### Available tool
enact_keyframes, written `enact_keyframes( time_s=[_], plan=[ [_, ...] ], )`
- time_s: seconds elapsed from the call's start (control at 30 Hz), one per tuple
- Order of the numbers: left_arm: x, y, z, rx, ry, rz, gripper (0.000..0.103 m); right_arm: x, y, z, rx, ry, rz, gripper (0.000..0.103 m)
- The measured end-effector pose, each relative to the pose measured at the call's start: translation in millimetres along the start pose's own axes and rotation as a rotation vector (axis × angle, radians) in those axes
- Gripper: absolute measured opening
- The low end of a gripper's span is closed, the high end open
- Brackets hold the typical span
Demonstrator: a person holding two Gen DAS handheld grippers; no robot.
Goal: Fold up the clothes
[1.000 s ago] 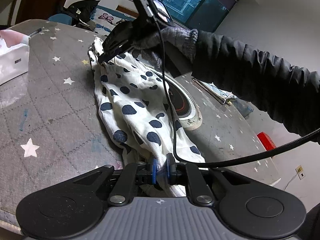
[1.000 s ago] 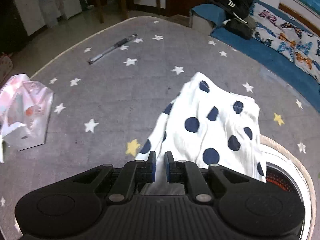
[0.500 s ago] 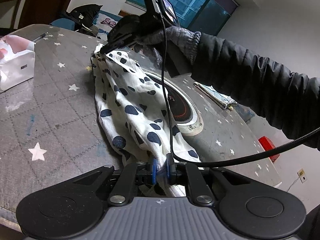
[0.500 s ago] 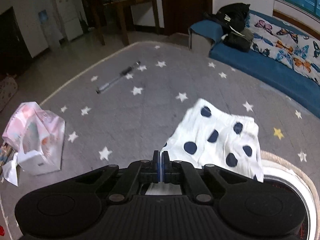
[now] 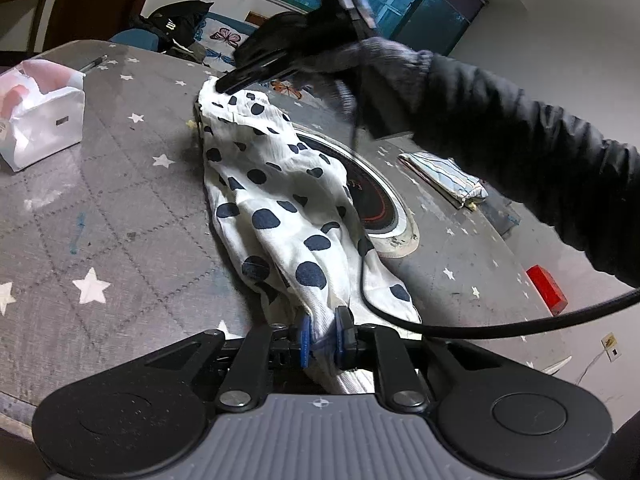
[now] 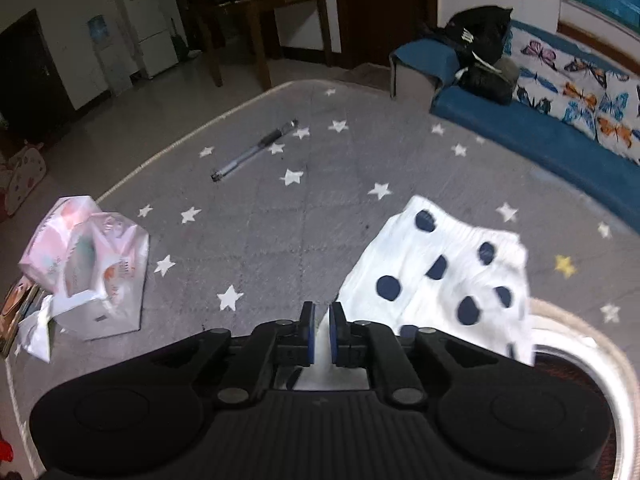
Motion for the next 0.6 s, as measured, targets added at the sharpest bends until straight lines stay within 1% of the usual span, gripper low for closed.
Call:
enact_keyframes(
  time_s=[0.03, 0.17, 0.23, 0.3, 0.37, 0.5, 0.6],
  plan=[
    [0.3, -0.9, 0.1, 0.002, 0.004, 0.002, 0.015, 0.9, -6.8, 0.2, 0.004, -0.006, -0.004, 0.008],
    [1.3, -3.1, -1.4, 0.001, 0.005, 0.007, 0.024, 4.8, -29.3, -12.3, -0.006, -0.029, -0.022, 0.009],
    [1.8, -5.5, -1.6, 0.004, -0.001, 0.007, 0.024, 4.1, -38.8, -26.2, -0.016, -0.04, -0.017, 0.009],
    [2.4, -8.6, -1.8, 0.008, -0.008, 0.005, 0.028, 3.4, -48.4, -40.1, -0.026, -0.051, -0.011, 0.012],
    [3.3, -10.7, -1.9, 0.013, -0.019, 0.001, 0.029, 2.8, -57.9, -54.0, -0.036, -0.063, -0.006, 0.02],
    [7.9, -10.6, -2.2, 0.018, -0.03, 0.003, 0.027, 1.5, -77.1, -81.8, -0.057, -0.085, 0.004, 0.021],
    [12.5, -7.9, -1.8, 0.011, -0.032, 0.001, 0.025, -4.1, -95.3, -107.1, -0.061, -0.099, 0.029, 0.027]
  ],
)
Point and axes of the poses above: each gripper's, at about its wrist camera, not at the fingertips, and y roughly the way its jaws point, x to its right, z to its top, the point moved 3 cm from there along y, roughly the way its jaws point, and after that the axes turned 12 degrees about -y, right-handed, at the moved point
